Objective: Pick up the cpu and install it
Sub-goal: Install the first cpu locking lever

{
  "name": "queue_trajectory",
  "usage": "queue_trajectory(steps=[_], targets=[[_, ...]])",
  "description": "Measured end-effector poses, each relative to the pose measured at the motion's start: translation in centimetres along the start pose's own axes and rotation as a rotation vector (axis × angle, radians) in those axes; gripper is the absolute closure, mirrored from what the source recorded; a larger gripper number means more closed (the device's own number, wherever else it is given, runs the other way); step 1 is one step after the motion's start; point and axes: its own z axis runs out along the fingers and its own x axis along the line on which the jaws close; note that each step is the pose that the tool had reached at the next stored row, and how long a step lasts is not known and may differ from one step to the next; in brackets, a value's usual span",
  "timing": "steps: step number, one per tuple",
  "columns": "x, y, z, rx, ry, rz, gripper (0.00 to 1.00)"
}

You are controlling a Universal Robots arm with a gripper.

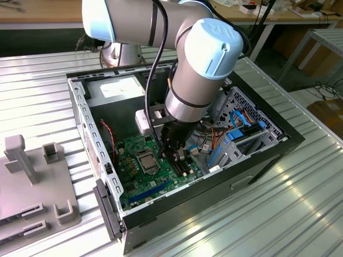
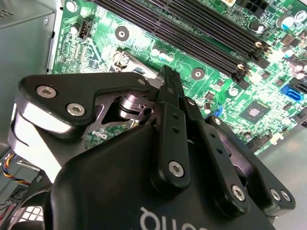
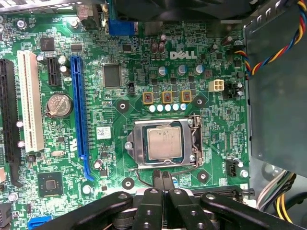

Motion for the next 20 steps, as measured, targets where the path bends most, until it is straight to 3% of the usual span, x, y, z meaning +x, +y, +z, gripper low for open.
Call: queue_trajectory(steps=[3,10,20], targets=[[0.14,-0.01,0.00,0.0000,0.0034,-0.002,0.89],[0.48,-0.02,0.08,0.0000,0.0049,-0.003,0.89],[0.53,-0.07,0.74,-0.0001,0.0048,-0.003,0.89]])
